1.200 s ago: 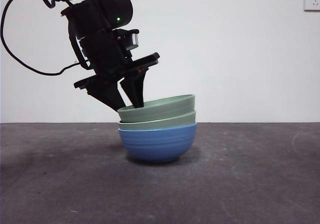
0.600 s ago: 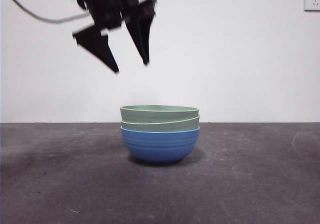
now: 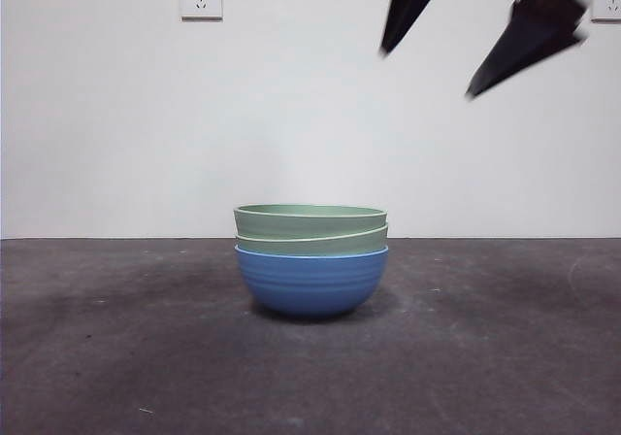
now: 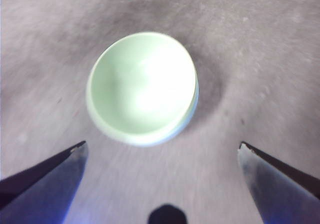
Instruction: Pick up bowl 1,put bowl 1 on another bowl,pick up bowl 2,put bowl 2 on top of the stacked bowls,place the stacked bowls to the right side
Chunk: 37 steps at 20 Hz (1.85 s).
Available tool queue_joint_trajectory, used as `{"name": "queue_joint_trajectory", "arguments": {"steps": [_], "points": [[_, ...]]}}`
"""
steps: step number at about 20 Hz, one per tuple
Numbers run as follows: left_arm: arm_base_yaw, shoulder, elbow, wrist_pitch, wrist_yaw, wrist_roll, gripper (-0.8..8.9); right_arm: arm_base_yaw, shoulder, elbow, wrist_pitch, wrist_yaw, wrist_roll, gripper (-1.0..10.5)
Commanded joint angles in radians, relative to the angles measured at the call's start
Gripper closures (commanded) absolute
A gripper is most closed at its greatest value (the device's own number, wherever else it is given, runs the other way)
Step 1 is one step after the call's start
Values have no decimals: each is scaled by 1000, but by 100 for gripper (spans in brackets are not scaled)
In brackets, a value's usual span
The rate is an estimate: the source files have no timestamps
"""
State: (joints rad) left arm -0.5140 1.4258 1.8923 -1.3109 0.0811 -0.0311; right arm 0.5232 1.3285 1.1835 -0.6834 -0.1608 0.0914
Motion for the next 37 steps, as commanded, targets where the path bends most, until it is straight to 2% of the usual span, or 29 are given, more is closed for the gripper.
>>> {"name": "queue_joint_trajectory", "arguments": {"steps": [1, 6, 11, 16, 18, 25, 30, 33, 37], "points": [[-2, -51, -1, -36, -3, 14, 429, 0, 112, 2, 69, -25, 42, 442], [-2, -144, -1, -68, -2, 12, 429, 0, 358, 2, 213, -24, 96, 442], [-2, -172, -1, -70, -1, 9, 429, 0, 478, 2, 252, -24, 121, 478], [-2, -172, -1, -70, -2, 9, 430, -3, 482, 2, 264, -24, 120, 881], [-2, -172, -1, -70, -2, 9, 430, -10, 482, 2, 261, -26, 120, 951], [-2, -172, -1, -69, -2, 9, 431, -14, 469, 2, 261, -26, 117, 956], [-2, -172, -1, -69, -2, 10, 431, -43, 370, 2, 253, -24, 111, 956], [-2, -172, -1, -66, -2, 10, 431, -117, 311, 2, 222, -20, 86, 957], [-2, -172, -1, -68, -1, 10, 431, -279, 300, 2, 143, -20, 32, 957]]}}
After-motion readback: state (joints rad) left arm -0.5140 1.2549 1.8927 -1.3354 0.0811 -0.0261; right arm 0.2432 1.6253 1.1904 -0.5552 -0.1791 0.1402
